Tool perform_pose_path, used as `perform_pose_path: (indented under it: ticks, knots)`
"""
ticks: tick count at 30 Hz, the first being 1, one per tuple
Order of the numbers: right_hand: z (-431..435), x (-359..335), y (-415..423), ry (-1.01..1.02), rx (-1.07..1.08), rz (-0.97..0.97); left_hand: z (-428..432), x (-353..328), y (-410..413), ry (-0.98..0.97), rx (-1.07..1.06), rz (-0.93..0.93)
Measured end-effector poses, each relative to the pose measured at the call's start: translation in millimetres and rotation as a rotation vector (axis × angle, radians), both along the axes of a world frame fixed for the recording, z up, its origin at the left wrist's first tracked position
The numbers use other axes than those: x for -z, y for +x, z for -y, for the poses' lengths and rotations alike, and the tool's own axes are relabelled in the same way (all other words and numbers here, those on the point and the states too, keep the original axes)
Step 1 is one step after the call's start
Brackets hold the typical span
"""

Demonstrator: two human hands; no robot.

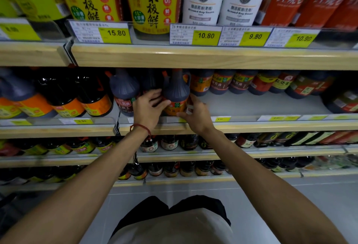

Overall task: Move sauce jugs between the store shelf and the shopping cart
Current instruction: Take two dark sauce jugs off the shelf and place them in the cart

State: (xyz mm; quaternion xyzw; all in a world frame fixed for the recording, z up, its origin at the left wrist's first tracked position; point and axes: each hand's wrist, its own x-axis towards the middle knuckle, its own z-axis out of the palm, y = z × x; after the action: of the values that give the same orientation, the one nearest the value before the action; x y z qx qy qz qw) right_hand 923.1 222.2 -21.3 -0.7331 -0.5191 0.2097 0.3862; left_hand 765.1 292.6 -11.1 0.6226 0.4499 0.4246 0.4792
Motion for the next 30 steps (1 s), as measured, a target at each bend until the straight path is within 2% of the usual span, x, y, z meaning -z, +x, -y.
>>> perform_pose_path:
  ticks: [4,10,13,16,22,30]
  knots:
    - [16.3,-13.1,-6.3,0.000,0.014,0.019,2.9,-10.8,-1.9,-0.020,0.020,-0.064]
    - [52.8,-32.4,-18.9,-0.062,0.005,0.110,20.2,-24.2,-14.6,-0.056,0.077,-0.254]
    - [68.4,-42.2,-28.2,-0.093,-0.046,0.172,45.4,-27.5,-26.8,-0.039,0.064,-0.411]
    - [83.2,-47.3,-39.5,-0.085,-0.127,0.264,72.0,-30.9,-45.3,0.062,0.066,-0.606]
    - [108.9,-50.4,-72.4,-0.051,-0.326,0.399,145.0,-45.3,-84.6,0.157,-0.054,-1.004]
    - [145.4,-45.9,-154.0,-0.011,-0.654,0.498,245.9,-44.4,-175.8,-0.048,-0.325,-1.167]
